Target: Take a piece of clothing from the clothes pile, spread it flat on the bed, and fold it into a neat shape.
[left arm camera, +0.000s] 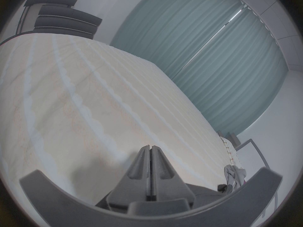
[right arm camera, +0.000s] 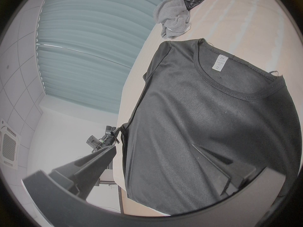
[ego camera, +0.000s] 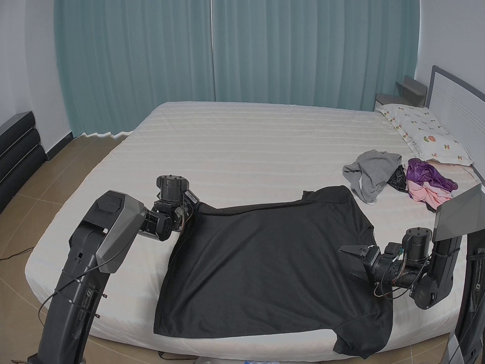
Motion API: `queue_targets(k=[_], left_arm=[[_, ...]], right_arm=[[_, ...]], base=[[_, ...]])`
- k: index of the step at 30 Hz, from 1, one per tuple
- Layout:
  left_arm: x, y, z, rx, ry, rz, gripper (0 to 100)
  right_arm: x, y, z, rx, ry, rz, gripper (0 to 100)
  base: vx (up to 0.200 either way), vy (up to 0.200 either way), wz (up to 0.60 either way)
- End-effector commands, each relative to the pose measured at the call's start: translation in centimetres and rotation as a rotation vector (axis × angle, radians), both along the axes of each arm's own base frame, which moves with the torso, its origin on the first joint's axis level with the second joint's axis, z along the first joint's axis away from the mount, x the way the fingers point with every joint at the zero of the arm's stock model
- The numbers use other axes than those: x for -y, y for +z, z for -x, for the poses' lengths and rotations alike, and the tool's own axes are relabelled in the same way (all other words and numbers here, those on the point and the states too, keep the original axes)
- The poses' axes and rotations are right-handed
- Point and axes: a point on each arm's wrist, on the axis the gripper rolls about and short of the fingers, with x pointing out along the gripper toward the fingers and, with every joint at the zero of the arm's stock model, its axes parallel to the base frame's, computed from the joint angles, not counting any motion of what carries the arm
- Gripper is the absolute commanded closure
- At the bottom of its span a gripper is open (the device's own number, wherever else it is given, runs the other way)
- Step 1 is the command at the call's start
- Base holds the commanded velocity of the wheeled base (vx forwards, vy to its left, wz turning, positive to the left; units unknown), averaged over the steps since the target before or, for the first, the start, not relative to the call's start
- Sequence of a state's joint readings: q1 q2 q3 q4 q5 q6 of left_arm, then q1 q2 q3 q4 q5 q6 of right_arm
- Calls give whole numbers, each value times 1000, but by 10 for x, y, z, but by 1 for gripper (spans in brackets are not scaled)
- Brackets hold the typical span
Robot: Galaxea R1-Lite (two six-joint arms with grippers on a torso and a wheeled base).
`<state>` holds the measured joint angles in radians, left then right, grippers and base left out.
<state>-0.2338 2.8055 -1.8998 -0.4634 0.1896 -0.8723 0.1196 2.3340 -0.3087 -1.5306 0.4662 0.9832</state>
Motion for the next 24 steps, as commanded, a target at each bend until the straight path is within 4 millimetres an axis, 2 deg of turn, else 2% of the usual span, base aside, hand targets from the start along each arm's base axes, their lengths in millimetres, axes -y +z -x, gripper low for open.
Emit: queue_targets(k=[1,12,24], left_arm=[[-1,-3,-4,11,9,4,100],[-5,4,-11,116,49,12,100],[-9,1,-16,139,120,-12,100]], right_arm=[[0,0,0,1,0,0,0],[0,0,0,1,0,0,0],[0,0,0,-1,0,0,0]], base=[[0,0,0],[0,0,0],[0,0,0]])
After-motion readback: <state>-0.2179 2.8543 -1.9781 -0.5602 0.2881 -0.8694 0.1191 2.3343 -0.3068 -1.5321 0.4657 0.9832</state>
